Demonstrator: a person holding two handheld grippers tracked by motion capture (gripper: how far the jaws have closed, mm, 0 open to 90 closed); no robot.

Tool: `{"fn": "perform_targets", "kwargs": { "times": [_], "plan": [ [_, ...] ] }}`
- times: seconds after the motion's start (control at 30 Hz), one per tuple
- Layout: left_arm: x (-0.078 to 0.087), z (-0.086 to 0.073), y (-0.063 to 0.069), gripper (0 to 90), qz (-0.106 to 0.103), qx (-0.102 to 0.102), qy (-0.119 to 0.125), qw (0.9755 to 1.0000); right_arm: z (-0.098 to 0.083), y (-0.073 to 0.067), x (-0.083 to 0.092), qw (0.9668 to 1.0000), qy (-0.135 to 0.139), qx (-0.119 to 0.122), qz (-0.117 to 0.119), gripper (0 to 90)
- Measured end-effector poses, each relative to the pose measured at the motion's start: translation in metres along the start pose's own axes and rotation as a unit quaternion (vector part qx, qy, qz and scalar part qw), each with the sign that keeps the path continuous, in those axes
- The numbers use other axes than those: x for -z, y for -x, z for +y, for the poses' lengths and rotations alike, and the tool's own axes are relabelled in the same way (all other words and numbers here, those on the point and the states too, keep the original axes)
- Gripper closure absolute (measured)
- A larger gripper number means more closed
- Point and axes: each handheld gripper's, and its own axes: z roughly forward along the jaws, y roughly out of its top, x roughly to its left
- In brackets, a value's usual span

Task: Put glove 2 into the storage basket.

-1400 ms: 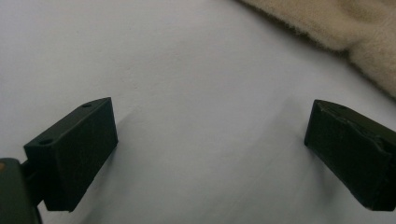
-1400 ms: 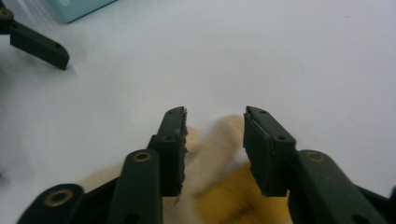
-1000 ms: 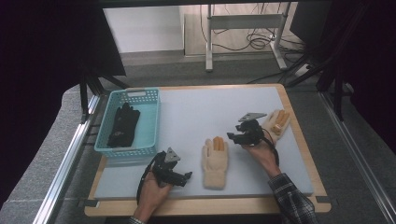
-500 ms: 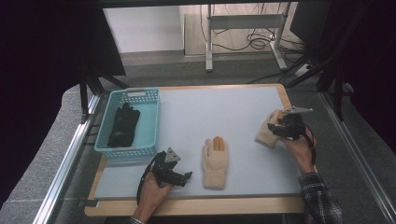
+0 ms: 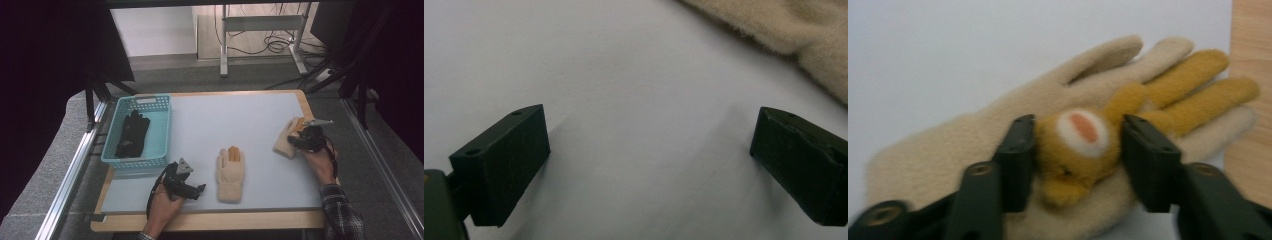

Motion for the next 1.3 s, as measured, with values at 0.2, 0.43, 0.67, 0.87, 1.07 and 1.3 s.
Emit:
{"fn": "perform_targets", "kwargs": {
  "times": [0.2,0.43,0.67,0.87,1.07,1.3],
  "plan": [
    [0.000,0.000,0.000,2.8,0.000,0.000,0.000,1.0000,0.001,-0.001,0.009,1.0000,-0.002,0.001,0.001,56.7],
    [0.000,0.000,0.000,2.8,0.000,0.000,0.000,1.0000,0.010,-0.009,0.033,0.9996,0.021,0.006,0.019,56.8],
    [0.000,0.000,0.000,2.8,0.000,-0.001,-0.001,1.0000,0.021,-0.027,0.052,0.9982,0.033,0.026,0.042,56.8],
    [0.000,0.000,0.000,2.7,-0.001,-0.001,-0.002,1.0000,0.032,-0.054,0.067,0.9946,0.048,0.054,0.075,56.8],
    [0.000,0.000,0.000,2.8,-0.001,-0.001,-0.002,1.0000,0.039,-0.087,0.074,0.9876,0.050,0.084,0.122,56.8],
    [0.000,0.000,0.000,2.8,0.000,0.000,0.000,1.0000,0.039,-0.134,0.073,0.9727,0.048,0.112,0.197,56.9]
  ]
}}
